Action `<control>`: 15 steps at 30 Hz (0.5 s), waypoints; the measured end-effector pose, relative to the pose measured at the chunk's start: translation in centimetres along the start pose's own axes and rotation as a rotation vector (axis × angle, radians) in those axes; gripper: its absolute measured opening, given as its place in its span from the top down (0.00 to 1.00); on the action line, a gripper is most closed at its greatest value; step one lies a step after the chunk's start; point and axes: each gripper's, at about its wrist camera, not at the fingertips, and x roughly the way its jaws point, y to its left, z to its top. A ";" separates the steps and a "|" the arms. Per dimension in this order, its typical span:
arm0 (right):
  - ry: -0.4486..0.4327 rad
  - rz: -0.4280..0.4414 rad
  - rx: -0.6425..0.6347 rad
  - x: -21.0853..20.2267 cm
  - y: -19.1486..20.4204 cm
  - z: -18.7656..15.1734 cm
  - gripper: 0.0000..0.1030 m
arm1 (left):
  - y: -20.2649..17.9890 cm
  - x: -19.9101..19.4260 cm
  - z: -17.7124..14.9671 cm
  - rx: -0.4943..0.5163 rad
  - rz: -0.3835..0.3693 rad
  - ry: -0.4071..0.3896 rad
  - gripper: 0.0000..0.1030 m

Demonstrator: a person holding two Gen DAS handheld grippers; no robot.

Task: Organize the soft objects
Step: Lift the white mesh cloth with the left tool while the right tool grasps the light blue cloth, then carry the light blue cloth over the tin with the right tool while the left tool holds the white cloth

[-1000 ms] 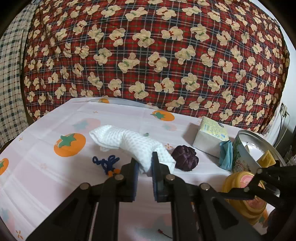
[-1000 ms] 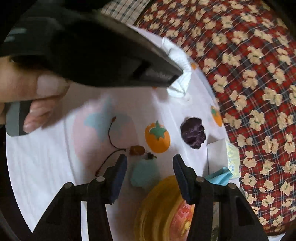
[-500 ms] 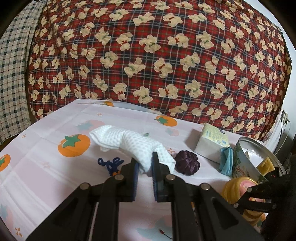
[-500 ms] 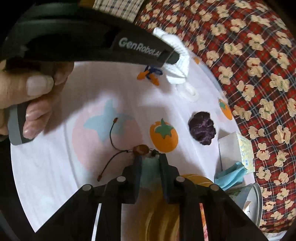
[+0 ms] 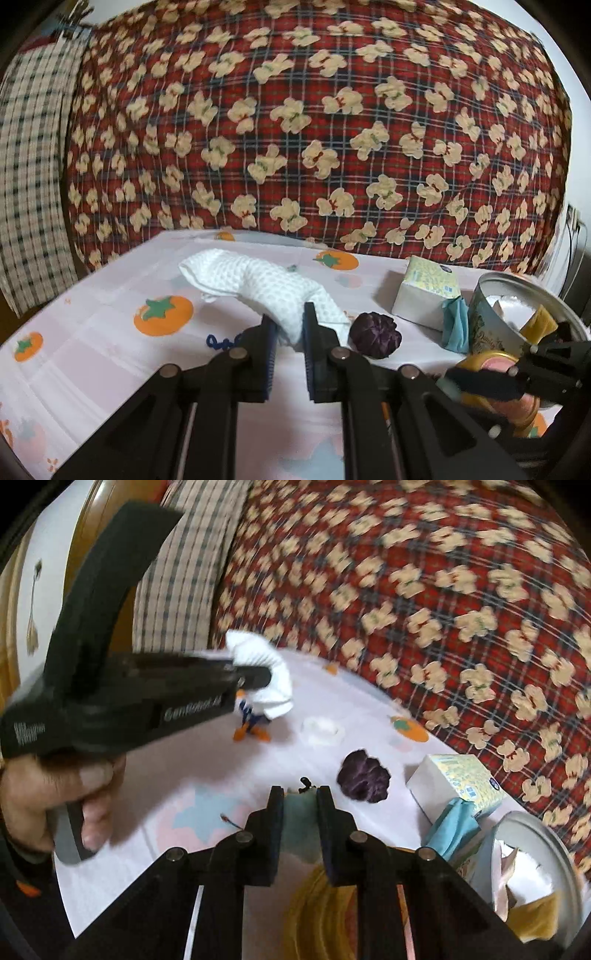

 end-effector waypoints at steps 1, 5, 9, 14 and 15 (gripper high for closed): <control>-0.029 -0.009 0.023 -0.3 -0.2 -0.1 0.81 | -0.2 -0.1 0.0 0.009 0.005 -0.006 0.89; -0.119 -0.050 0.079 -1.7 -1.2 -0.1 0.81 | -0.5 -0.4 0.1 0.029 0.014 -0.024 0.89; -0.188 -0.092 0.135 -2.9 -2.1 -0.4 0.81 | -0.6 -0.5 0.1 0.034 0.008 -0.025 0.89; -0.239 -0.127 0.182 -4.0 -2.8 -0.8 0.81 | -1.0 -0.8 0.1 0.052 0.003 -0.040 0.89; -0.243 -0.135 0.182 -4.2 -2.9 -0.9 0.81 | -1.0 -0.8 0.0 0.052 0.004 -0.042 0.89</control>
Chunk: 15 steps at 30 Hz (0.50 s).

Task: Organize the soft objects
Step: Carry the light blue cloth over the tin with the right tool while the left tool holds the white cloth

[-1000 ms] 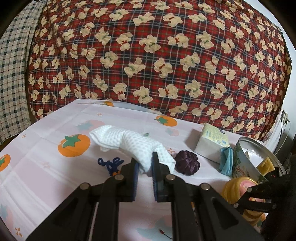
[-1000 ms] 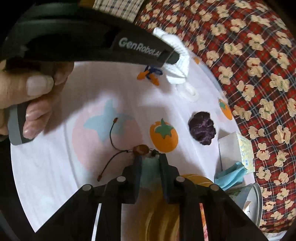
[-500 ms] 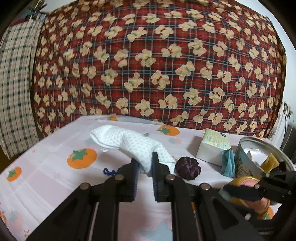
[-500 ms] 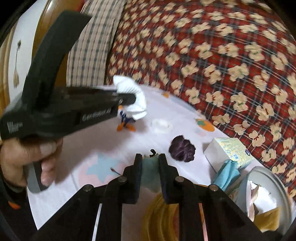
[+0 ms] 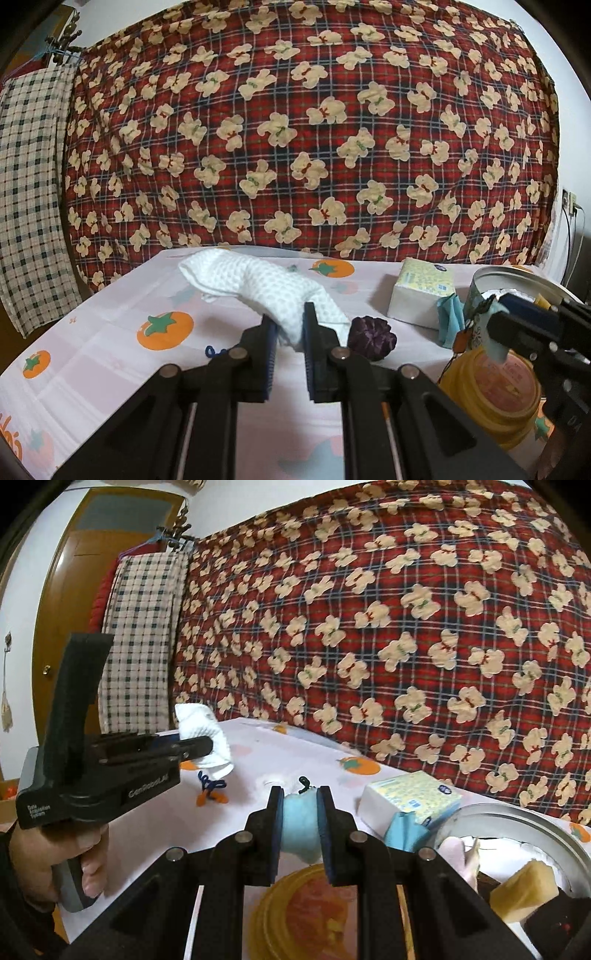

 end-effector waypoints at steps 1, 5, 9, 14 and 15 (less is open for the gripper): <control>-0.008 -0.008 -0.004 -0.1 0.0 0.0 0.81 | 0.0 0.0 0.0 0.000 0.000 0.000 0.89; -0.036 -0.033 -0.016 -0.8 0.1 -0.1 0.81 | 0.0 0.0 0.0 0.000 0.000 0.000 0.89; -0.066 -0.066 -0.010 -1.6 -0.3 -0.1 0.81 | 0.0 0.0 0.0 0.001 0.000 0.000 0.89; -0.085 -0.111 0.009 -2.2 -0.9 -0.1 0.81 | -0.1 -0.1 0.0 0.003 -0.003 -0.001 0.89; -0.085 -0.119 0.012 -2.2 -1.1 -0.1 0.81 | -0.2 -0.1 0.0 0.004 -0.003 -0.003 0.89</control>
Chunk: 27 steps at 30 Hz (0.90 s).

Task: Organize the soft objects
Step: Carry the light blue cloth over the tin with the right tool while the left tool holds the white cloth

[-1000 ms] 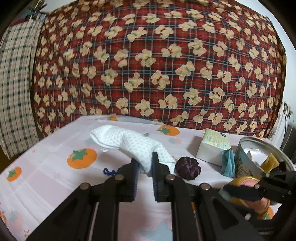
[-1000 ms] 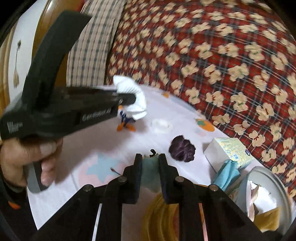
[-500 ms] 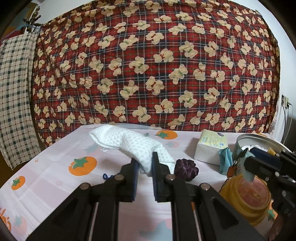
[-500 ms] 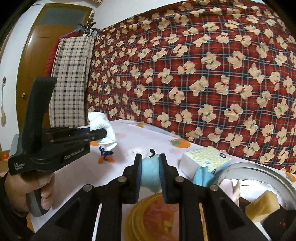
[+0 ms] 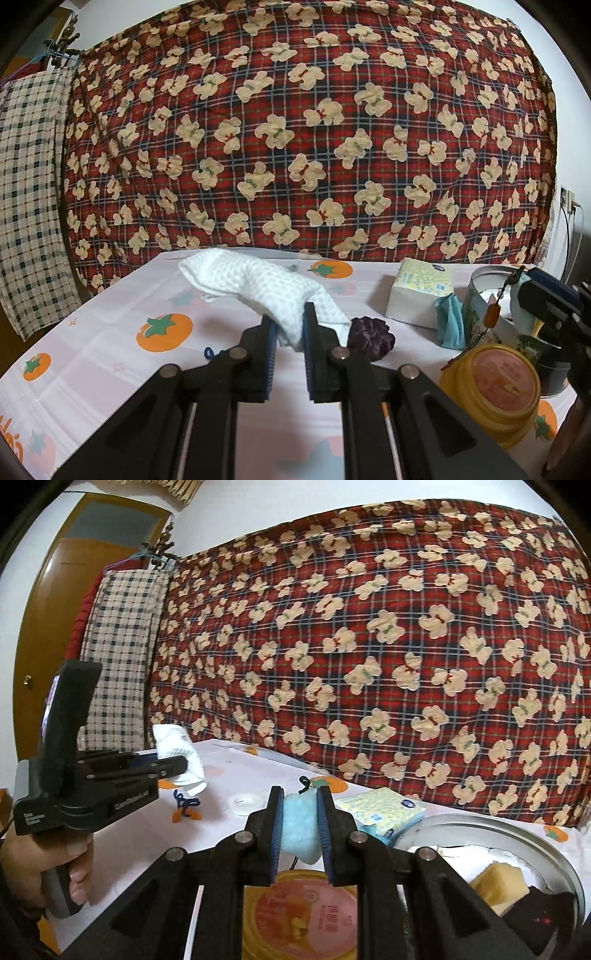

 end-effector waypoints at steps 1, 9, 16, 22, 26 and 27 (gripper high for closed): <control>0.000 -0.008 0.002 0.0 -0.1 0.0 0.81 | 0.0 0.0 0.0 0.001 0.000 -0.002 0.89; -0.017 -0.060 0.003 -1.0 -0.7 -0.1 0.81 | -0.3 -0.2 0.1 0.007 0.002 -0.008 0.89; -0.035 -0.106 0.000 -1.7 -1.1 -0.2 0.81 | -0.9 0.1 0.2 0.039 0.003 0.001 0.89; -0.039 -0.154 0.012 -2.0 -1.8 -0.2 0.81 | -2.2 0.1 0.0 0.090 0.013 0.004 0.89; -0.033 -0.182 0.041 -2.1 -2.8 -0.3 0.81 | -3.6 0.0 -0.1 0.113 -0.007 0.013 0.89; -0.032 -0.188 0.048 -2.1 -3.0 -0.3 0.81 | -4.1 -0.2 -0.2 0.121 -0.016 0.012 0.89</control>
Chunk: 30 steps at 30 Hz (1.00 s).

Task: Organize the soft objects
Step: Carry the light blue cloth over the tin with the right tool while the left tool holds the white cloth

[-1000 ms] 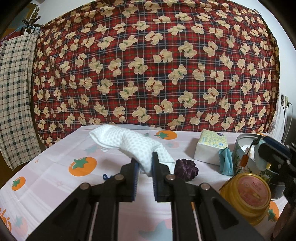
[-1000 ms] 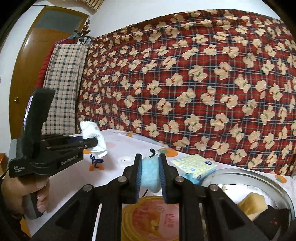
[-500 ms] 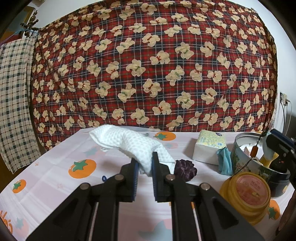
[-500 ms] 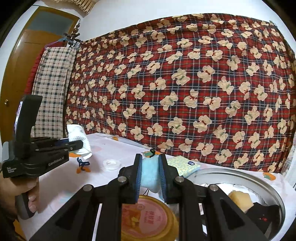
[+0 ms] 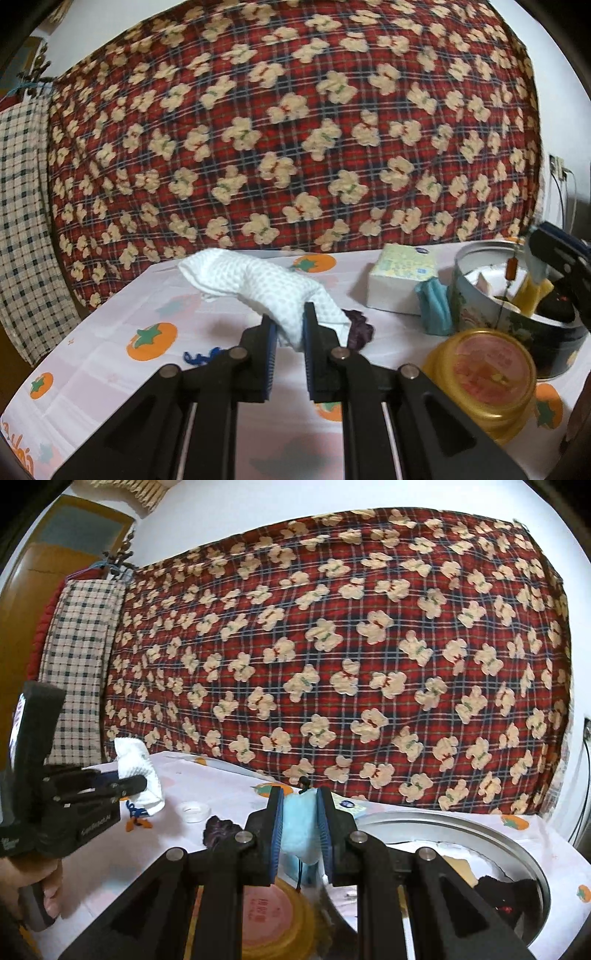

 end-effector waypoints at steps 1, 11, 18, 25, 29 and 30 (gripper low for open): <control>0.001 -0.006 0.009 0.0 -0.3 0.0 0.81 | -0.4 -0.1 0.0 0.004 -0.011 0.000 0.89; -0.006 -0.033 0.047 -0.5 -1.4 0.0 0.81 | -3.7 0.1 0.4 0.026 -0.079 0.019 0.89; -0.013 -0.052 0.079 -0.7 -2.2 0.0 0.81 | -4.4 0.7 0.4 0.013 -0.099 0.044 0.89; -0.001 -0.062 0.126 -0.7 -3.3 -0.1 0.81 | -5.5 0.8 0.5 0.023 -0.119 0.055 0.89; -0.014 -0.077 0.141 -1.1 -3.8 -0.1 0.81 | -6.1 0.8 0.6 0.036 -0.125 0.055 0.89; -0.017 -0.081 0.145 -1.1 -3.9 -0.1 0.81 | -6.3 0.8 0.6 0.037 -0.127 0.055 0.89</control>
